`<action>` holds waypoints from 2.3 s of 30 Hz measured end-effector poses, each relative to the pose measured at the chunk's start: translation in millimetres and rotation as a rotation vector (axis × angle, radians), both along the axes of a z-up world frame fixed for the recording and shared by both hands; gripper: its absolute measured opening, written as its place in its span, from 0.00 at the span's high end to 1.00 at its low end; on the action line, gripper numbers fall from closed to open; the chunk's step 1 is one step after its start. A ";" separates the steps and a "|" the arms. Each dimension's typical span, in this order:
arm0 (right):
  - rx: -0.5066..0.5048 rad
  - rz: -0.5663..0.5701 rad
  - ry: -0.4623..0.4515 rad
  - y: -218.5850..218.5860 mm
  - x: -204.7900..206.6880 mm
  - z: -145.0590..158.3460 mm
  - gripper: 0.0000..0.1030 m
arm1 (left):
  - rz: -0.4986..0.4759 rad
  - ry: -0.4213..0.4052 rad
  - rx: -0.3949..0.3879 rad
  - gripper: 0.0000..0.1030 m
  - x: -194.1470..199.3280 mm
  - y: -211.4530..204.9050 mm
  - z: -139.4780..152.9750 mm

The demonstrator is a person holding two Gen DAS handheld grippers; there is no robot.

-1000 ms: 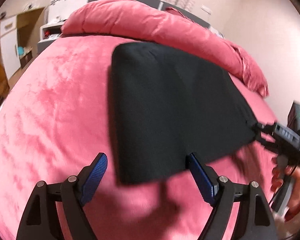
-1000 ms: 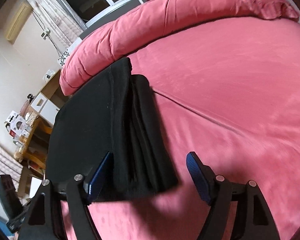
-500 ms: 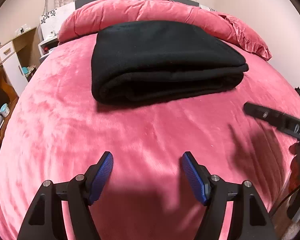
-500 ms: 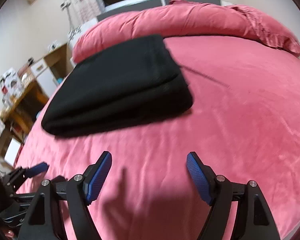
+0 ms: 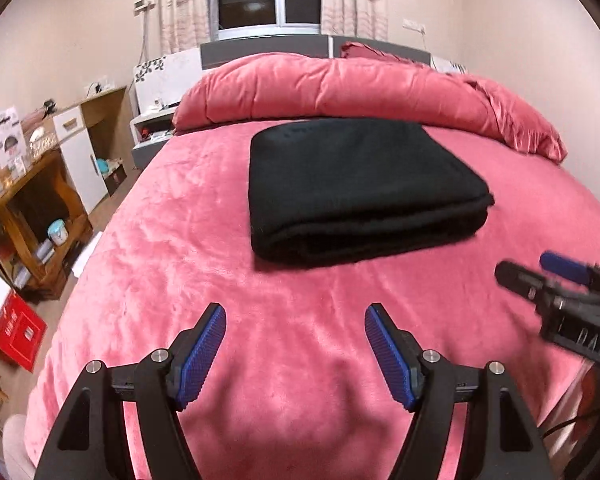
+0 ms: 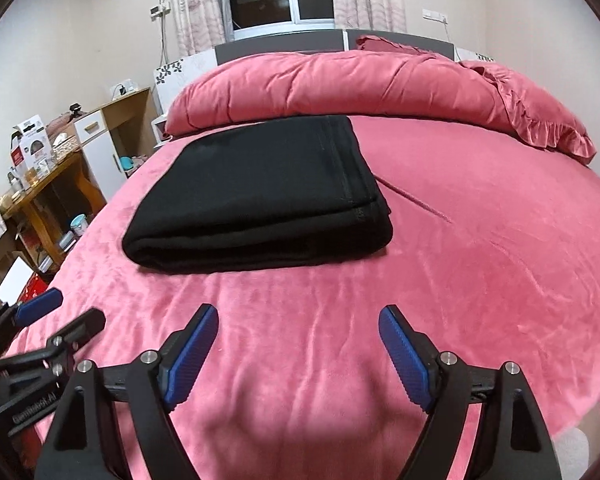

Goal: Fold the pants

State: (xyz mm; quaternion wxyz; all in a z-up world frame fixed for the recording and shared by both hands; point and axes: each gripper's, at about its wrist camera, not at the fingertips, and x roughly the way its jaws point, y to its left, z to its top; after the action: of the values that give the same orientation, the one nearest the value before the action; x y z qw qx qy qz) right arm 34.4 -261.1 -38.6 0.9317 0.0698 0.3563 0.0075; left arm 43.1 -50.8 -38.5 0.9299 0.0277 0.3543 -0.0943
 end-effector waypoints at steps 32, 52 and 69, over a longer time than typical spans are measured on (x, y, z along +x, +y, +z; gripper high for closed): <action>-0.017 0.023 -0.029 4.2 -9.3 4.8 0.19 | 0.007 -0.017 -0.042 0.29 -8.2 -3.0 16.0; -0.002 0.025 -0.024 4.5 -9.5 3.2 0.19 | 0.001 0.009 -0.046 0.30 -8.9 -4.8 13.4; 0.004 0.024 0.000 4.4 -7.2 -2.2 0.19 | 0.004 0.025 -0.044 0.30 -6.7 -4.4 8.6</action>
State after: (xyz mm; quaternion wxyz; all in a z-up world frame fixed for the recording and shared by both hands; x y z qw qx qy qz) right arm 27.1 -256.6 -40.8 0.9314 0.0672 0.3571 0.0195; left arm 36.4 -55.2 -29.9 0.9260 0.0055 0.3639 -0.1007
